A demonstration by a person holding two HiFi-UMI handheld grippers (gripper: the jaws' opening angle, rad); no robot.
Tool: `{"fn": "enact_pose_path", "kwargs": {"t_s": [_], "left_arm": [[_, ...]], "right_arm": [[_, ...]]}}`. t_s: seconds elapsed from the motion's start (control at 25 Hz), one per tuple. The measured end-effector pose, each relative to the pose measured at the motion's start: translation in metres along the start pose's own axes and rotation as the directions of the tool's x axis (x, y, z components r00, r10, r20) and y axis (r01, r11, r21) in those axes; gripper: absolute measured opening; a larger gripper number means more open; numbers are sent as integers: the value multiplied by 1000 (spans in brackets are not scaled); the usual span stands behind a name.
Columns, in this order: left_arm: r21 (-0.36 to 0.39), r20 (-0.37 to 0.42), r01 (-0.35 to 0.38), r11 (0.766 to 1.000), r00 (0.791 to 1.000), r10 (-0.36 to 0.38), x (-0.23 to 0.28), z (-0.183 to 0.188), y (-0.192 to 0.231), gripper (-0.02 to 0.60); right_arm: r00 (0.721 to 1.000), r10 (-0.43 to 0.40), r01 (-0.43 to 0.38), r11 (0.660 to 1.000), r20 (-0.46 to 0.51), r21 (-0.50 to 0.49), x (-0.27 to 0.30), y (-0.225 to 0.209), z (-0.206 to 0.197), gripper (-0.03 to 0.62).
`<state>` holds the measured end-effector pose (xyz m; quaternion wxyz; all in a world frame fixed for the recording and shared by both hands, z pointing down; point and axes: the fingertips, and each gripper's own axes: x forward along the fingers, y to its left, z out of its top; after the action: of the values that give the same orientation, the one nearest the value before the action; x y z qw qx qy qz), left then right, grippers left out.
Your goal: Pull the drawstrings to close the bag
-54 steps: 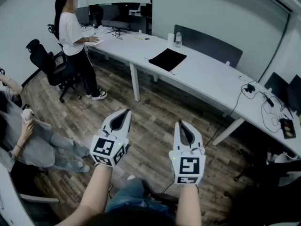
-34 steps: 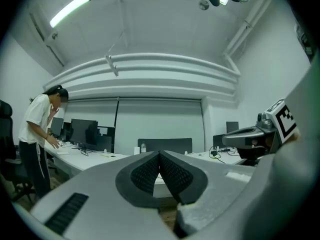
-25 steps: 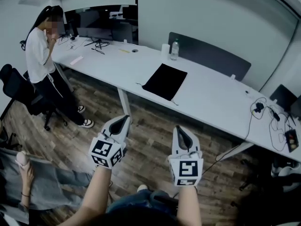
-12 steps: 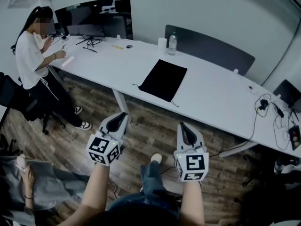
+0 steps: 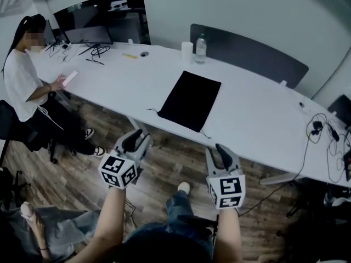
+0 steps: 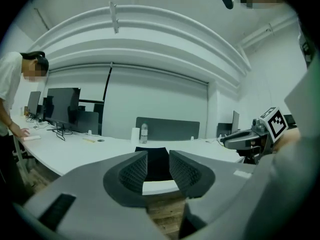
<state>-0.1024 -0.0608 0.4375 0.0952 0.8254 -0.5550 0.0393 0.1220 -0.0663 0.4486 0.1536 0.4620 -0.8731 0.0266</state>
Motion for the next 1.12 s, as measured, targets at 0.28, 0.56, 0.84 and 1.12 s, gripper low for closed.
{"fn": "enact_pose_path", "kwargs": {"t_s": [0.28, 0.56, 0.84, 1.12], "left_arm": [[15, -92, -22, 1000, 996, 23, 54, -16, 46, 135], [31, -179, -65, 997, 981, 69, 93, -34, 90, 137], [86, -307, -39, 996, 950, 64, 125, -63, 124, 138], [114, -428, 53, 992, 904, 1, 158, -92, 142, 153]], "right_arm": [[984, 26, -20, 999, -176, 32, 47, -32, -43, 107], [954, 105, -83, 993, -280, 87, 98, -56, -95, 103], [905, 165, -134, 985, -392, 104, 130, -55, -131, 121], [876, 164, -125, 985, -453, 115, 148, -57, -145, 121]]}}
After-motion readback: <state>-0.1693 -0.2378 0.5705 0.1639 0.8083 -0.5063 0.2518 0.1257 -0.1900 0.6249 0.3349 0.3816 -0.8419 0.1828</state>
